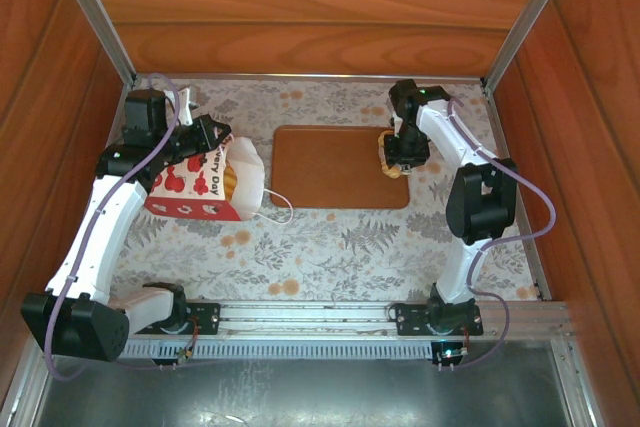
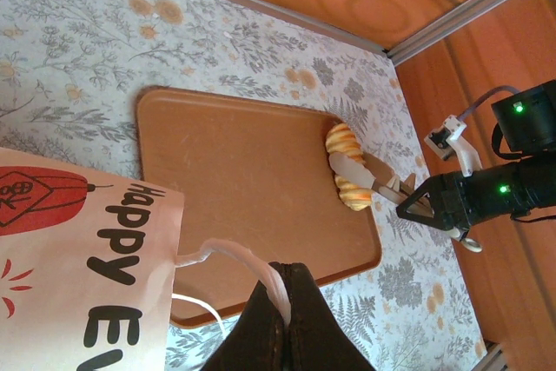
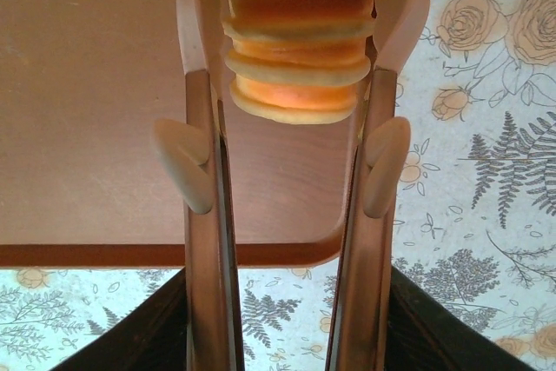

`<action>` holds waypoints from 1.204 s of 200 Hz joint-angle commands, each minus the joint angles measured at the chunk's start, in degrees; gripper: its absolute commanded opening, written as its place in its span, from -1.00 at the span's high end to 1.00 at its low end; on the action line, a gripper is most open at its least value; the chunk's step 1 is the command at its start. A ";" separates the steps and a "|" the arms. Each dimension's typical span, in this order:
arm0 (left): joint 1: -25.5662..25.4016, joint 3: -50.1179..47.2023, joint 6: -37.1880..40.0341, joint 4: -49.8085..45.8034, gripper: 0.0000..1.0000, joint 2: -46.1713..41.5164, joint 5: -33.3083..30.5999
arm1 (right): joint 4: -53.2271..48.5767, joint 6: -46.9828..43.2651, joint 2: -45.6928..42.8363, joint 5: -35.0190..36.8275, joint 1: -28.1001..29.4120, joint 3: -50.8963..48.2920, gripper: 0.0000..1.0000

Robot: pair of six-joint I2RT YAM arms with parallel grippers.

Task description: Take the fake bread out of the paper bag

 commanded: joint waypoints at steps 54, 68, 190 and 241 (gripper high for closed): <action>-0.32 0.21 -0.50 2.19 1.00 -0.23 0.51 | -0.73 0.05 -0.98 -2.48 -0.17 0.14 -0.02; -0.26 0.20 -0.51 2.14 1.00 -0.22 0.55 | -1.03 0.05 -1.26 -2.45 -0.17 0.40 -0.03; -0.24 0.29 -0.35 2.27 1.00 -0.71 -0.26 | 0.17 -1.47 -8.21 -2.20 -0.26 -2.02 -0.12; -0.26 -0.24 0.06 2.27 1.00 -2.25 -1.67 | 5.66 -3.07 -20.67 -9.93 -0.24 -8.58 -0.04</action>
